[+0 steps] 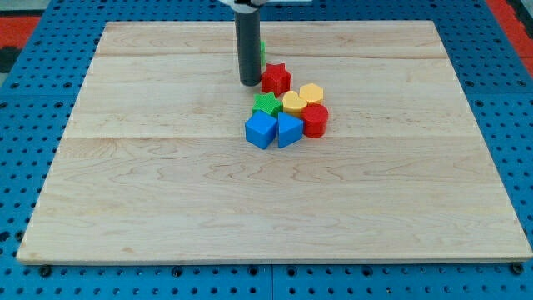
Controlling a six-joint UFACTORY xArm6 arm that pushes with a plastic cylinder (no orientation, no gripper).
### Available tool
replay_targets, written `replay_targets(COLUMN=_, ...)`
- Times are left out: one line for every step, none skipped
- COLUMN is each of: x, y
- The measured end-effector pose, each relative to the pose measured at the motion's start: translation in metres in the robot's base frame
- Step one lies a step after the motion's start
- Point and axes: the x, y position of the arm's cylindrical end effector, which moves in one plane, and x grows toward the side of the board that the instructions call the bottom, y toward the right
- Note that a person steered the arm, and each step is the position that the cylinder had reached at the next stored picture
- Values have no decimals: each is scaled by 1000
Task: Slide the green circle closer to the group of blocks
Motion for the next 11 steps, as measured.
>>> replay_targets(x=-11, y=41)
replay_targets(x=16, y=77)
replay_targets(x=31, y=83)
replay_targets(x=-5, y=84)
replay_targets(x=-69, y=113)
replay_targets(x=-124, y=66)
replay_targets(x=-121, y=25)
replay_targets(x=-84, y=13)
replay_targets(x=-75, y=-6)
replay_targets(x=-80, y=-13)
replay_targets(x=-51, y=-10)
